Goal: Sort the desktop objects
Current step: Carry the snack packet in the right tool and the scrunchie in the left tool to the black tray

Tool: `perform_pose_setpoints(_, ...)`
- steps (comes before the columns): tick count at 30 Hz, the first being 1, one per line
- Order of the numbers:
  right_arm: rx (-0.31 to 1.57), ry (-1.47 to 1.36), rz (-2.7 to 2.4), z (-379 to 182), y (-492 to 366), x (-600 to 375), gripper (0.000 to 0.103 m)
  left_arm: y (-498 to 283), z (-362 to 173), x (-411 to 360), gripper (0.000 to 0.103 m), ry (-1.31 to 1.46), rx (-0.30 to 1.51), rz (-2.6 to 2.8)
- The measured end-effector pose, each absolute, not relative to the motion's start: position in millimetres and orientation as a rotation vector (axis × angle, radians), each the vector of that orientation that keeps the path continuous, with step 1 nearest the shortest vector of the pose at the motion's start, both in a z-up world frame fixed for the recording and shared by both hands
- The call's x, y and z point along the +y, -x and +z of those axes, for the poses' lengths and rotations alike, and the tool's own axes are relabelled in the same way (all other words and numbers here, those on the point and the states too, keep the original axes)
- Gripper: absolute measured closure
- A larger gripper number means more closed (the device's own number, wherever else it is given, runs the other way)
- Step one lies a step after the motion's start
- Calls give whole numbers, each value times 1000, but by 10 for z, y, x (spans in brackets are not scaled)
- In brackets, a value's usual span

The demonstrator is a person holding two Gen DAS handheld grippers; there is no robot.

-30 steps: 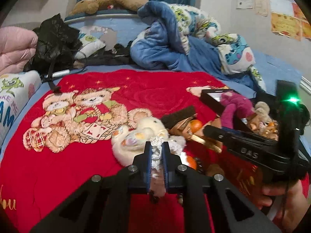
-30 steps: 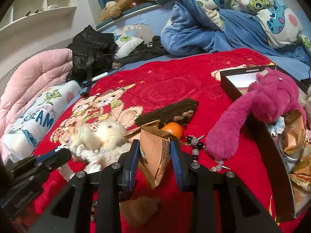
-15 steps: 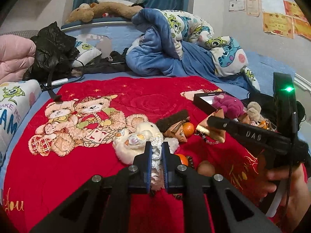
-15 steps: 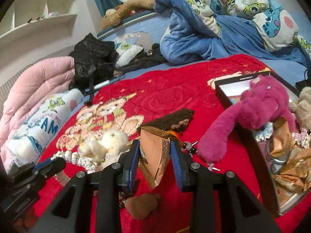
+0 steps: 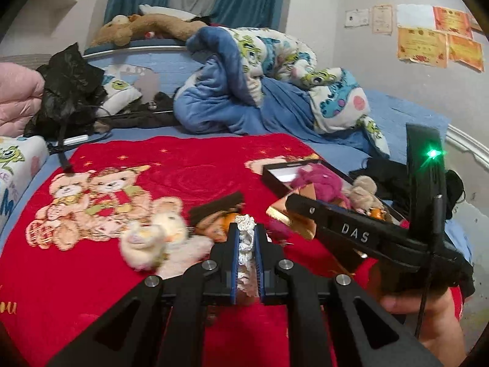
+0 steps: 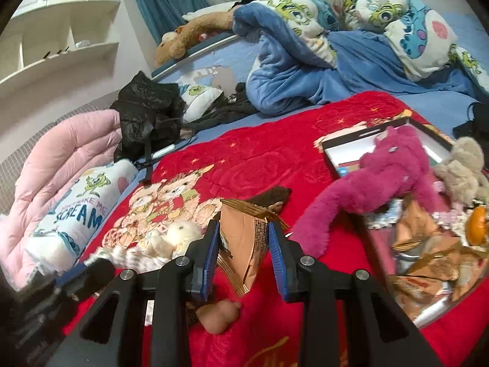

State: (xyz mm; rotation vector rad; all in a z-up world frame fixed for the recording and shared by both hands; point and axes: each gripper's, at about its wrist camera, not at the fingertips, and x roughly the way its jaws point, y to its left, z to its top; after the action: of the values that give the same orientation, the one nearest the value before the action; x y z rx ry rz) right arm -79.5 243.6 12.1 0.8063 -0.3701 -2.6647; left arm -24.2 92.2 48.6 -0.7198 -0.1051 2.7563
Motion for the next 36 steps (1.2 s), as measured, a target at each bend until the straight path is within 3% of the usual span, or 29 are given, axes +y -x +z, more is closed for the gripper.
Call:
perform_pose_setpoints(23,-393,-760,-2910,245,373,4088,72,208,372,2679,93,708,61,2540)
perform_pose_setpoints(36,-489,-743,-2846,206,546,4097,72,405,485,2740,93,668,65,2571)
